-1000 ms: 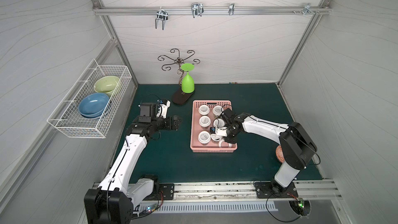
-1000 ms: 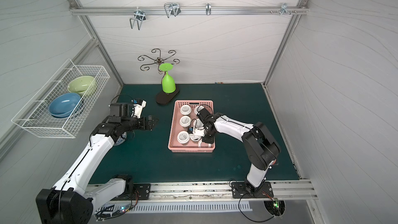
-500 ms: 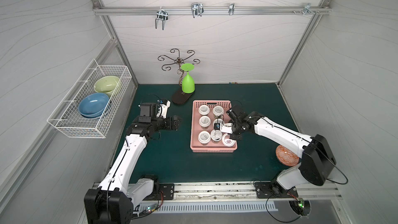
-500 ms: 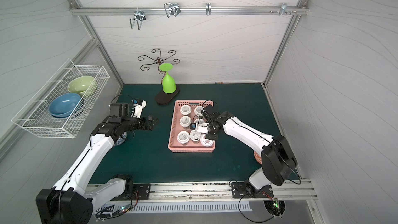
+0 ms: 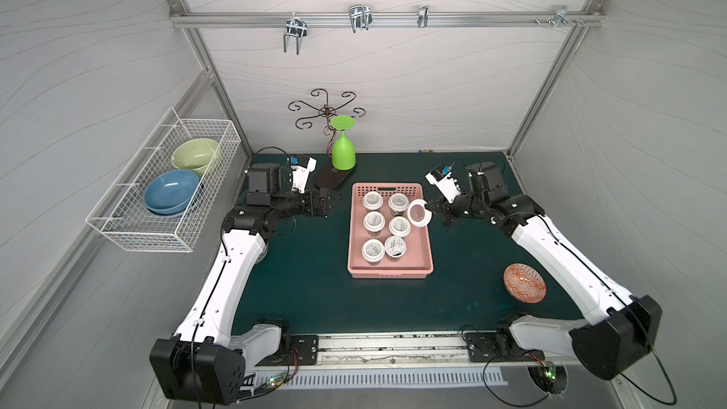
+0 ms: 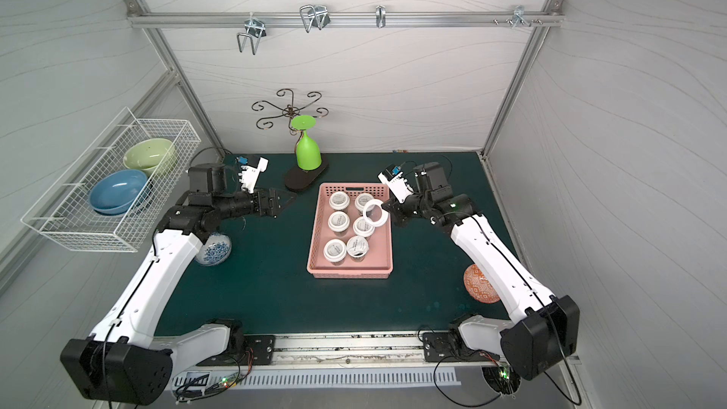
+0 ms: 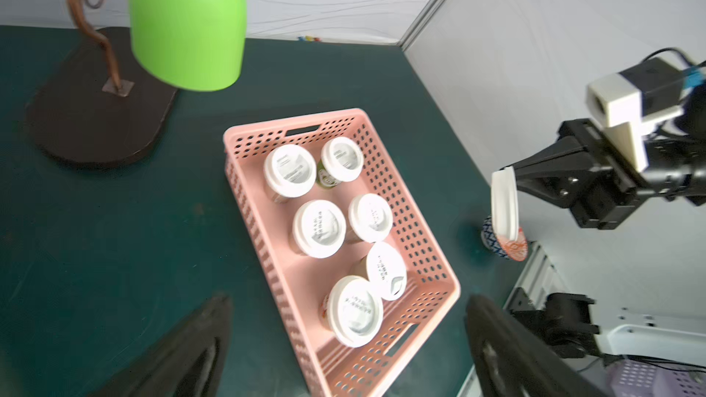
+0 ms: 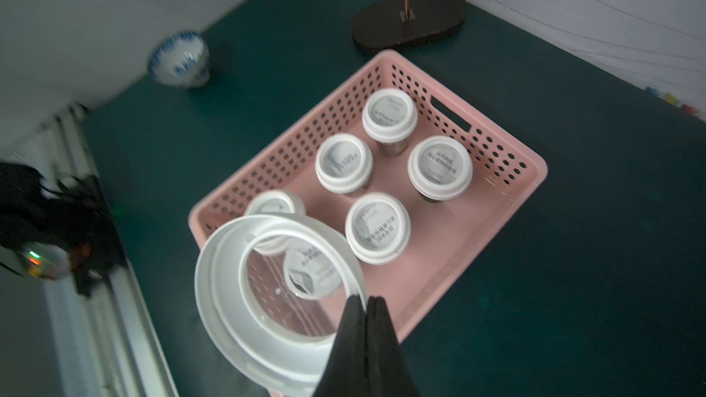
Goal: Put the yogurt in the basket
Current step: Adjust the yogurt in the basket.
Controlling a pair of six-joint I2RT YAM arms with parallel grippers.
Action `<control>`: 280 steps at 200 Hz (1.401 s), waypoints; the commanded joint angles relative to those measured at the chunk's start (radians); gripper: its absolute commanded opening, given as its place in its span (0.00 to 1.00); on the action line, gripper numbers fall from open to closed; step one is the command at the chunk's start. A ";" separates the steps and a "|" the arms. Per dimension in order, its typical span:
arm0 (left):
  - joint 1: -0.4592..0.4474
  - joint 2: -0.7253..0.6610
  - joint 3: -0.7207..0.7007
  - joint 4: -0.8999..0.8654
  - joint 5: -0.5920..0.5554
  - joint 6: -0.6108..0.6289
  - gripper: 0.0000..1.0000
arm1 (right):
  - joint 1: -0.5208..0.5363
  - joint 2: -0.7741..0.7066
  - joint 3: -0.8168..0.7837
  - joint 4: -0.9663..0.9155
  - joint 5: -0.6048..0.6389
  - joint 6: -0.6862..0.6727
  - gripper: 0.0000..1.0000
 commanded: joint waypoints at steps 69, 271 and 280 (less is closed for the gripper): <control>-0.225 0.131 0.242 0.037 0.117 0.144 0.99 | -0.030 0.066 -0.123 0.647 -0.555 1.311 0.00; -0.215 0.249 0.257 0.576 0.211 -0.441 0.99 | 0.111 0.226 -0.065 1.417 -0.289 2.094 0.00; -0.220 0.254 0.259 0.577 0.220 -0.439 0.99 | 0.115 0.229 -0.061 1.410 -0.291 2.089 0.00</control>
